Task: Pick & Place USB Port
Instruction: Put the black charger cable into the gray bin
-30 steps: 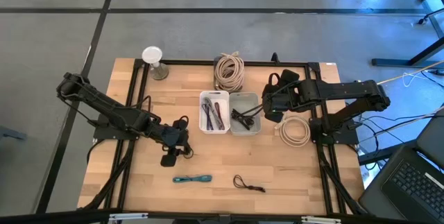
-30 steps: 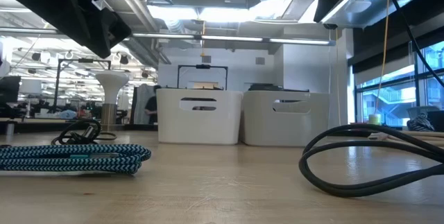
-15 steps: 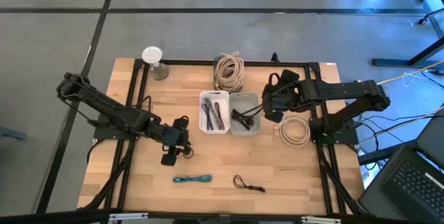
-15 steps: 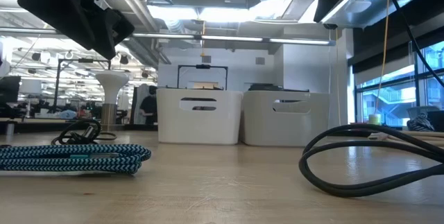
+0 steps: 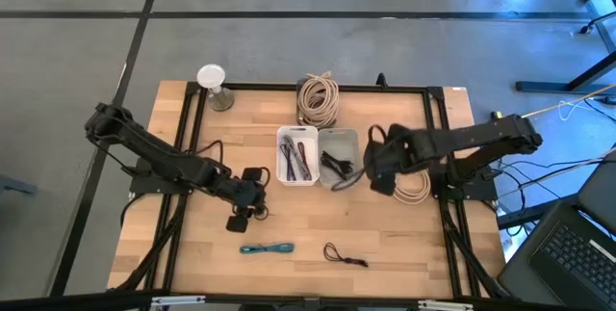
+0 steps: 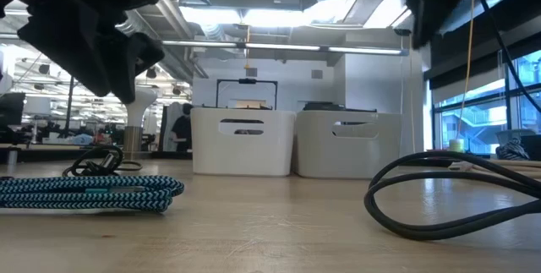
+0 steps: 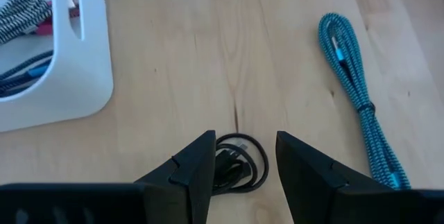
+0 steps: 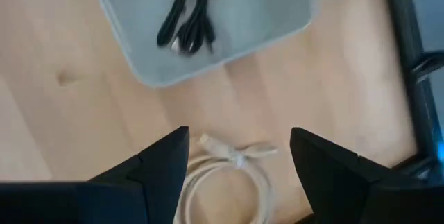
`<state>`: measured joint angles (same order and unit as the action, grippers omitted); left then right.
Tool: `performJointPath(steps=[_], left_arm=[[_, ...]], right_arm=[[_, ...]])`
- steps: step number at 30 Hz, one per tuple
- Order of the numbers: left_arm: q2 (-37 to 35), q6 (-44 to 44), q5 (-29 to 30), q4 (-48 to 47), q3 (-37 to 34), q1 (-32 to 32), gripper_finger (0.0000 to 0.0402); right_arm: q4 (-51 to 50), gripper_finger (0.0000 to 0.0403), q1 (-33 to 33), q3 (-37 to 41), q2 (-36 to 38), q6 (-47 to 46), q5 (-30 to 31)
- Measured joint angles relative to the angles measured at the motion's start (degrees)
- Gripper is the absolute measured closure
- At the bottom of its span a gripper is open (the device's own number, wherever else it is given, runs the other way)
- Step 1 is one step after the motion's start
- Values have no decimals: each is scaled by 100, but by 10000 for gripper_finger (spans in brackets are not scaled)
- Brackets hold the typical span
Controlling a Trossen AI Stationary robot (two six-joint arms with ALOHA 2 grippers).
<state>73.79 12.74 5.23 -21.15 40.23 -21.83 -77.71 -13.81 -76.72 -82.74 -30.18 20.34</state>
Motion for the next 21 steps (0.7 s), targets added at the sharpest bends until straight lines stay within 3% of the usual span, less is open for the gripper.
performJointPath(steps=[4,12,15,21], left_arm=[[76,-1,-8,5,0,-58,258],[84,79,24,9,0,-62,258],[84,89,121,6,0,-58,258],[82,14,366,-8,0,-58,258]], right_arm=[[930,148,-372,759,0,-456,-523],[4717,148,-1006,2077,-2,-1116,-3094],[5290,148,-1261,2294,-3,-1542,-3244],[5841,148,-1503,2456,-224,-1590,-2881]])
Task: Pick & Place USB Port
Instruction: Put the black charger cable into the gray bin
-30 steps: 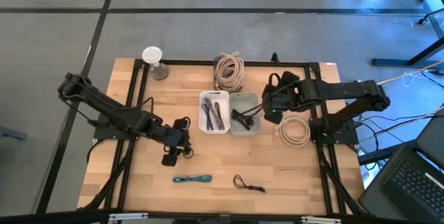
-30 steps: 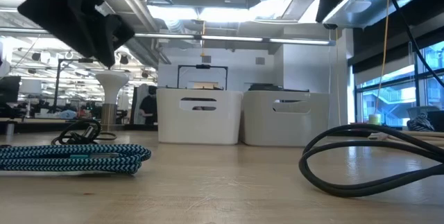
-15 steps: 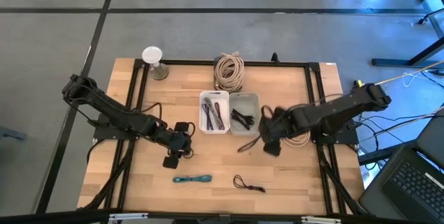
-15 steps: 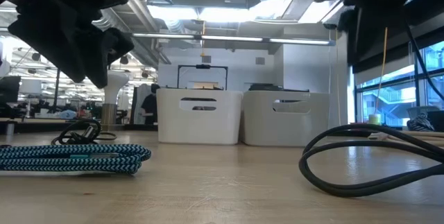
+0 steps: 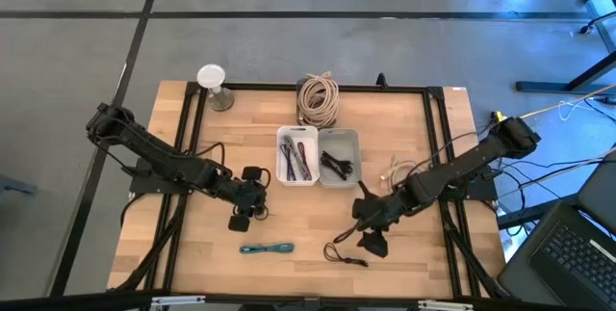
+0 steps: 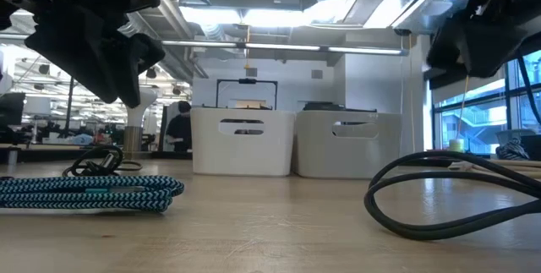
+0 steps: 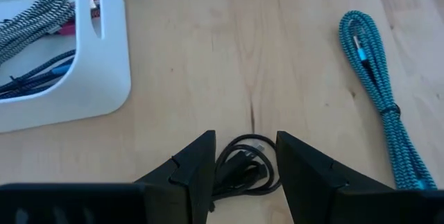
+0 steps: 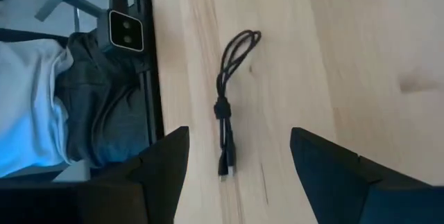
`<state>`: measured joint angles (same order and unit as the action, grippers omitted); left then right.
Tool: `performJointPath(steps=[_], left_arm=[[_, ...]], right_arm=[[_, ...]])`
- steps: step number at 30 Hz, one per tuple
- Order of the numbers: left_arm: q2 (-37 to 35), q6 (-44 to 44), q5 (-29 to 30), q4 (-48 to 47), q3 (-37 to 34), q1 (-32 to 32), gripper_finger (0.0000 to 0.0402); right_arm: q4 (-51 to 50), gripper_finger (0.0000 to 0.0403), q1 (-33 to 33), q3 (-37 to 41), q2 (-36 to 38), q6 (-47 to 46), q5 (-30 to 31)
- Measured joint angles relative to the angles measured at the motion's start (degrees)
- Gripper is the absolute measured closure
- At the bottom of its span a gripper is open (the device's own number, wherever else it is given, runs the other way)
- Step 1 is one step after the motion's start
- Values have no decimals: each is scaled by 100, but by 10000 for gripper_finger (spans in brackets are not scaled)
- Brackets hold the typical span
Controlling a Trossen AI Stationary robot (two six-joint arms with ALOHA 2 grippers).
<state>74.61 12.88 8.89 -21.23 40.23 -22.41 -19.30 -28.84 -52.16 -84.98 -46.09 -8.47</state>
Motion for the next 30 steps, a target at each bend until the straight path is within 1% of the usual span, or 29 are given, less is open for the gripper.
performJointPath(steps=[2,4,8,12,16,19,26,30], left_arm=[[0,0,36,-12,0,1,258],[0,-4,45,-32,0,1,258],[0,-29,83,-44,0,2,258],[0,-74,181,-48,0,2,258],[-2,-168,200,-109,0,2,258],[-2,-170,214,-207,0,2,258],[-2,-173,323,-250,0,2,258],[-4,-312,494,-250,0,2,258]], right_arm=[[384,148,0,0,-244,2,-184],[587,148,0,-3,-510,-12,-497],[566,148,-4,-123,-1042,-139,-1063],[610,148,-31,-293,-1500,-189,-1360],[641,148,-101,-481,-1819,-166,-1474],[626,148,-111,-527,-1902,-164,-1554],[671,148,-109,-533,-1911,-155,-1234],[722,148,-94,-535,-1953,-151,-1226]])
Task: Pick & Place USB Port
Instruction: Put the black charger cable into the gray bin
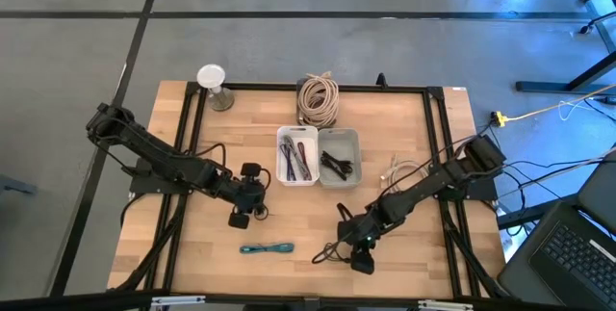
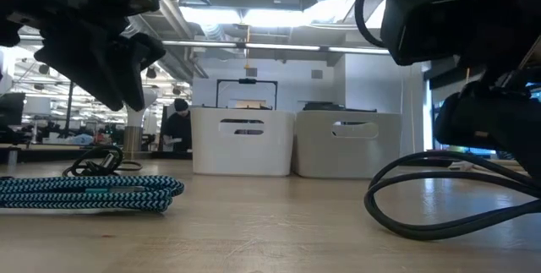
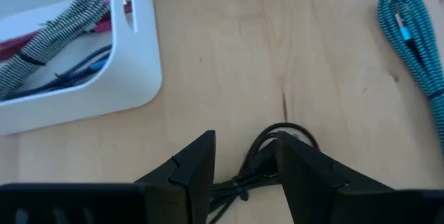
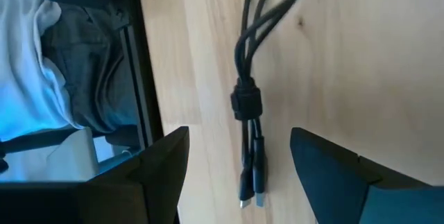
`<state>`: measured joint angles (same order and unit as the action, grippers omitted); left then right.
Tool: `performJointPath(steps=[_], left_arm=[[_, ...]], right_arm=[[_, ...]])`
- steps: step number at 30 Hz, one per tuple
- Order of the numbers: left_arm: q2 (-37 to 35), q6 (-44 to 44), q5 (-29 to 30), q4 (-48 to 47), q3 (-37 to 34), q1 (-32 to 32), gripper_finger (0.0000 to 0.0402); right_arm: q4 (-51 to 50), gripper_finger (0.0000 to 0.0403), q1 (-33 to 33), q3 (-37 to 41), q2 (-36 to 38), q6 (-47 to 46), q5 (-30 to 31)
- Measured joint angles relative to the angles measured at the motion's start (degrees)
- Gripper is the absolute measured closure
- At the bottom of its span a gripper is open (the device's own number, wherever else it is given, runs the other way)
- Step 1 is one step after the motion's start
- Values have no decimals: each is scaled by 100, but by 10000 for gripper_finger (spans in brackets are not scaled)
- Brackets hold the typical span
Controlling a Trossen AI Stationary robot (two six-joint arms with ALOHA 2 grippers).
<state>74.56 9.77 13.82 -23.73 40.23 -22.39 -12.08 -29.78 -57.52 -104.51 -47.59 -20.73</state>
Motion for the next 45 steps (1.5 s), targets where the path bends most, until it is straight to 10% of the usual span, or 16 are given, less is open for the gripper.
performJointPath(steps=[32,42,45], left_arm=[[0,602,-48,339,0,-11,258],[0,605,-38,339,0,-12,258],[0,605,-20,339,0,-12,258]], right_arm=[[815,152,-579,-11,-406,-811,1323],[955,364,-684,-2,-514,-445,1910],[1088,371,-689,2,-494,-268,2096]])
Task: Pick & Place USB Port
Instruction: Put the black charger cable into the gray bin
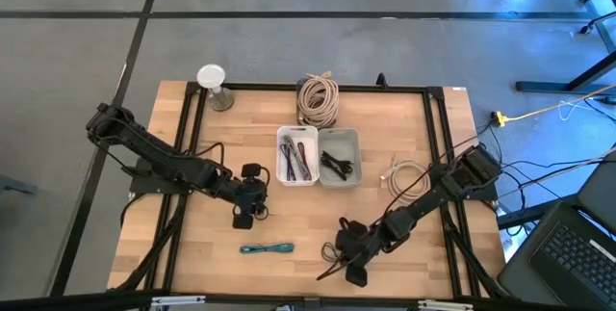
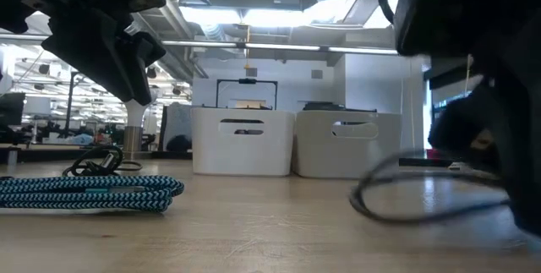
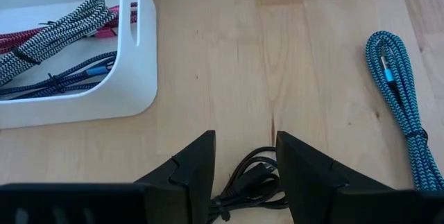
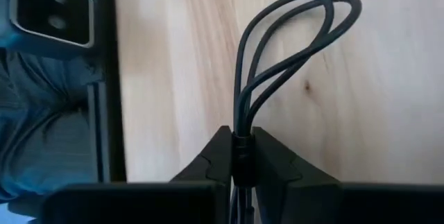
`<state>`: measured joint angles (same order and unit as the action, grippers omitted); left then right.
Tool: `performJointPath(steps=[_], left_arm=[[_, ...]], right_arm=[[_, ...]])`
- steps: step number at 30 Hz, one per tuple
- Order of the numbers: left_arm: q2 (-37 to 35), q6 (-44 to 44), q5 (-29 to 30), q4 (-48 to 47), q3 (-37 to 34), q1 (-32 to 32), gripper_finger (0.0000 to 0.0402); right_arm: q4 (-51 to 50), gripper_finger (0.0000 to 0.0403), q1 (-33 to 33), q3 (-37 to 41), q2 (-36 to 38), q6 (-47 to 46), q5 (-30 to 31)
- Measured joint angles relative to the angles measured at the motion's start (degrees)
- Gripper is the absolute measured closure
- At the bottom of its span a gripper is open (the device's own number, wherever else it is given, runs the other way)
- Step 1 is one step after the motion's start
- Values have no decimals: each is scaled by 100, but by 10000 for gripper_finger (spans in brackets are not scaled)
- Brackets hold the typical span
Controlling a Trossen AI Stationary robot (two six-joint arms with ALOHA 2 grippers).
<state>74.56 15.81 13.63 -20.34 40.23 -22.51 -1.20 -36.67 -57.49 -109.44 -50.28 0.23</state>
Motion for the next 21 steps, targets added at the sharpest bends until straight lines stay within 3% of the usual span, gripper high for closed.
performJointPath(steps=[4,7,13,15,17,21], left_arm=[[0,-2,15,7,0,1,258],[0,0,19,40,0,1,258],[0,63,20,144,0,-1,258],[0,85,15,142,0,1,258],[0,57,14,133,0,1,258],[0,-11,12,131,0,1,258]], right_arm=[[-300,371,152,-343,186,519,24],[-1104,371,375,-918,381,1182,280],[-3885,371,974,-2477,664,2210,2092],[-4606,371,1325,-2922,651,2252,2395],[-4957,371,1767,-3215,651,2408,2269],[-5479,371,2815,-3477,644,2521,1437]])
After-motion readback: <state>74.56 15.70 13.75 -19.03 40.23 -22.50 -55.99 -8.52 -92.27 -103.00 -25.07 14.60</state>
